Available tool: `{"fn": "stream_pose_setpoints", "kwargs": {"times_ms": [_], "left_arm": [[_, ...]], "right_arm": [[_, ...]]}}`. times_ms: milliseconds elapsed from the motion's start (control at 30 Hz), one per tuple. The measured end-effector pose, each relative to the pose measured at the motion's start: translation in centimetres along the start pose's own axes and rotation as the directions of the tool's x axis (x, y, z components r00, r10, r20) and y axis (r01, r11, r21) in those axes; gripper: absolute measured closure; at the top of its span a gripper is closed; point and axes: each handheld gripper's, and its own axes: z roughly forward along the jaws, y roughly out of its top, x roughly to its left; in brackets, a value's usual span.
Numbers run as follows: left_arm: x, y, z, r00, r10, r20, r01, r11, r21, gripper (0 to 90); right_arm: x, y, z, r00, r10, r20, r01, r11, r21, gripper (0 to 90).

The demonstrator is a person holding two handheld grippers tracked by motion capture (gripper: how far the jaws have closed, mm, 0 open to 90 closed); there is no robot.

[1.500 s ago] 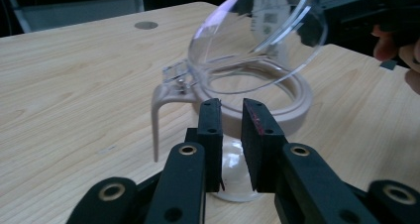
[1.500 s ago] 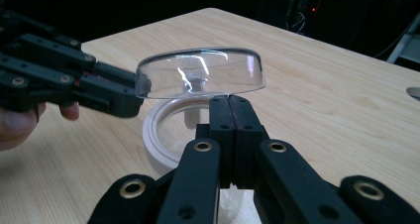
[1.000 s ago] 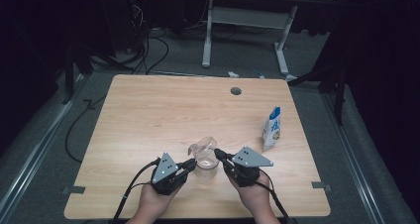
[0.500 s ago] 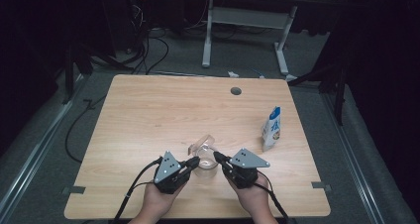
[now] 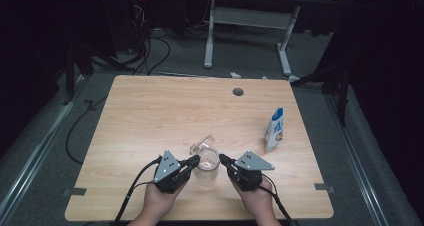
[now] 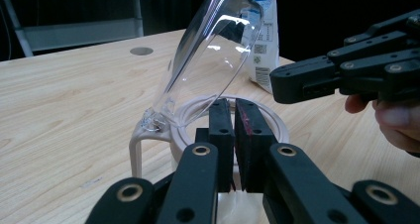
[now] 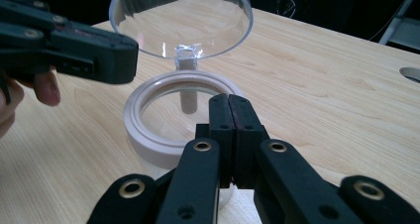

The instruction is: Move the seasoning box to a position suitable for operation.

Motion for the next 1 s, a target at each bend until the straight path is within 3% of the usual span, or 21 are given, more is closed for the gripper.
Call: {"fn": "stream_pose_setpoints", "kwargs": {"times_ms": [900,1000], "left_arm": [[0.9,0.3,-0.3,0.9994,-0.029,-0.019,0.029,0.9993,-0.025,86.0],[1.4,0.3,-0.2,0.9997,-0.008,-0.025,0.007,0.9992,-0.04,85.9]], "right_arm": [[0.4,-0.4,0.7,0.9994,-0.016,-0.029,0.016,1.0,-0.01,89.2],[0.4,-0.5,0.7,0.9994,-0.016,-0.031,0.015,1.0,-0.011,89.2]]}}
